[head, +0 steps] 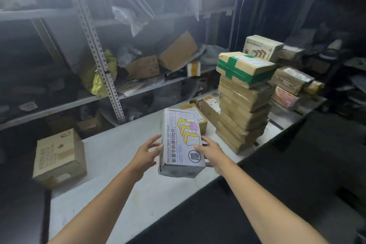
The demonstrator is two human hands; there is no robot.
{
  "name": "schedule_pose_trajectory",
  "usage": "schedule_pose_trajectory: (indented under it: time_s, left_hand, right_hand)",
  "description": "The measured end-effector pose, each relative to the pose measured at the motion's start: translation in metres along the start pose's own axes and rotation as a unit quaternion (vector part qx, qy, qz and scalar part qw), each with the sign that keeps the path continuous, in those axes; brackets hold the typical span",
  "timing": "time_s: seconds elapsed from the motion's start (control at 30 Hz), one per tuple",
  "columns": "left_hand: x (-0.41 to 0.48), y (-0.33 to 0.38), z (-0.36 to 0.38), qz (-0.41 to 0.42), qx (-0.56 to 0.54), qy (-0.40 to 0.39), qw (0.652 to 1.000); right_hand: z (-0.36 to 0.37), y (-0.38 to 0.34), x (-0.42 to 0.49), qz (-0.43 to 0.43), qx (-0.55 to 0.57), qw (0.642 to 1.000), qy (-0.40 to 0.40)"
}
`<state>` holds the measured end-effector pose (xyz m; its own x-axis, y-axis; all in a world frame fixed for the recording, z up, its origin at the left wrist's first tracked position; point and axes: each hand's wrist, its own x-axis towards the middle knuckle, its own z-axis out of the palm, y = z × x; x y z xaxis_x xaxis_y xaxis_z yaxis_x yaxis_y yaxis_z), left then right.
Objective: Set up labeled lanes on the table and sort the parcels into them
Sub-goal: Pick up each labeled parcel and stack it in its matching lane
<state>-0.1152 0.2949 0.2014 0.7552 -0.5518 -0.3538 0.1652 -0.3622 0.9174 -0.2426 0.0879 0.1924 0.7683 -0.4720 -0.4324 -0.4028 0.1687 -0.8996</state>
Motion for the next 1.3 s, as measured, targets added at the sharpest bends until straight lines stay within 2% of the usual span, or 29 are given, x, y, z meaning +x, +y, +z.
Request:
schedule_pose_trajectory:
  time_s: [0.13, 0.23, 0.4, 0.53, 0.63, 0.73, 0.8, 0.87, 0.93, 1.0, 1.07, 1.13, 1.23, 1.3]
  left_hand:
    - [-0.010, 0.007, 0.005, -0.070, 0.014, -0.036, 0.997]
    - [-0.009, 0.006, -0.001, -0.070, -0.025, -0.099, 0.992]
    - [-0.002, 0.008, -0.025, -0.047, -0.091, -0.082, 0.991]
    - [0.005, 0.019, -0.050, -0.036, -0.037, -0.114, 0.992]
    - [0.015, 0.029, -0.056, -0.063, -0.007, -0.128, 0.990]
    - [0.026, 0.029, -0.055, -0.076, -0.005, -0.101, 0.992]
    - [0.035, 0.024, -0.059, -0.075, -0.051, -0.080, 0.993]
    - [0.041, 0.020, -0.067, -0.090, -0.112, -0.099, 0.985]
    - [0.044, 0.017, -0.072, -0.098, -0.170, -0.134, 0.971]
    - [0.048, 0.011, -0.073, -0.106, -0.207, -0.156, 0.960]
    - [0.053, 0.007, -0.071, -0.108, -0.222, -0.182, 0.952]
    - [0.062, 0.004, -0.073, -0.105, -0.201, -0.178, 0.958]
    - [0.074, 0.004, -0.080, -0.059, -0.099, -0.131, 0.985]
    - [0.078, 0.007, -0.079, -0.057, -0.069, -0.127, 0.988]
  right_hand:
    - [-0.007, 0.007, -0.012, 0.016, 0.028, 0.999, -0.011]
    - [0.000, 0.003, -0.013, 0.027, 0.038, 0.999, -0.022]
    - [0.022, -0.015, -0.001, 0.021, 0.014, 1.000, -0.016]
    - [0.042, -0.026, 0.008, -0.001, 0.015, 1.000, 0.014]
    - [0.058, -0.036, 0.017, -0.047, -0.031, 0.996, 0.066]
    - [0.074, -0.046, 0.027, -0.078, -0.051, 0.993, 0.069]
    - [0.081, -0.059, 0.030, -0.085, -0.030, 0.994, 0.055]
    - [0.080, -0.072, 0.030, -0.088, -0.027, 0.995, 0.042]
    - [0.074, -0.077, 0.033, -0.071, -0.032, 0.996, 0.047]
    - [0.070, -0.074, 0.039, -0.009, -0.009, 0.999, 0.040]
    - [0.071, -0.069, 0.045, 0.050, 0.070, 0.996, -0.023]
    - [0.072, -0.066, 0.049, 0.054, 0.148, 0.987, -0.033]
    - [0.067, -0.062, 0.050, 0.011, 0.128, 0.991, 0.047]
    - [0.065, -0.059, 0.051, -0.004, 0.115, 0.992, 0.059]
